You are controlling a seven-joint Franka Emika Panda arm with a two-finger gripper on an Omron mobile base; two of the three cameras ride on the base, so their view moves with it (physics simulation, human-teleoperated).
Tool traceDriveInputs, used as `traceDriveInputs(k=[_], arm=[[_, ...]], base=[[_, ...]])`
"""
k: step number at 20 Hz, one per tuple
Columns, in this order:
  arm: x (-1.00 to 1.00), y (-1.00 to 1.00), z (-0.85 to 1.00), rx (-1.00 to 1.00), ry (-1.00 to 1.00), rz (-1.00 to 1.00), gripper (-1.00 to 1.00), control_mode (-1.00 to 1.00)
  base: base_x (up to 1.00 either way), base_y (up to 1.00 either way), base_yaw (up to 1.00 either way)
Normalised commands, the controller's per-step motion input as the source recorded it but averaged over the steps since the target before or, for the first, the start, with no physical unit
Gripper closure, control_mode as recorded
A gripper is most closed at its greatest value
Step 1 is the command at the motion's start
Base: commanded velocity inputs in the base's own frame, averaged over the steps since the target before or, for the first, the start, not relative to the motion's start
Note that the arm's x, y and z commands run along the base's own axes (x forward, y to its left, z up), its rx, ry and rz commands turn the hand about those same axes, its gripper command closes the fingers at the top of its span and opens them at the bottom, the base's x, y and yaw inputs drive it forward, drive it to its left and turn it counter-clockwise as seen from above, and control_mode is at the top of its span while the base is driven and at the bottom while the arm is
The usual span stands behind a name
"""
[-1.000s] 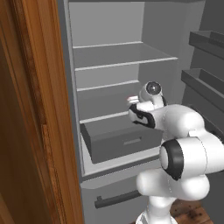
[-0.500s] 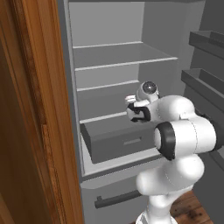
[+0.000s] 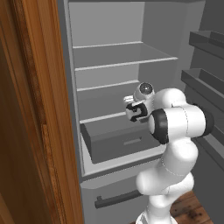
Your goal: Pick the orange and pear from the fridge and place them inside the tupperware on the counter.
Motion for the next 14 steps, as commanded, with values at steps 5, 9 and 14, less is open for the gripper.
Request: traceDriveInputs(k=[5, 9, 14], arm=[[0.39, -0.01, -0.19, 0.00, 0.01, 0.00, -1.00, -1.00], [0.39, 0.00, -0.22, 0.00, 0.01, 0.00, -1.00, -1.00], [0.43, 0.00, -0.19, 0.00, 0.01, 0.00, -1.00, -1.00]], base=[[0.00, 0.00, 0.00], [0.00, 0.00, 0.00], [0.00, 0.00, 0.00]])
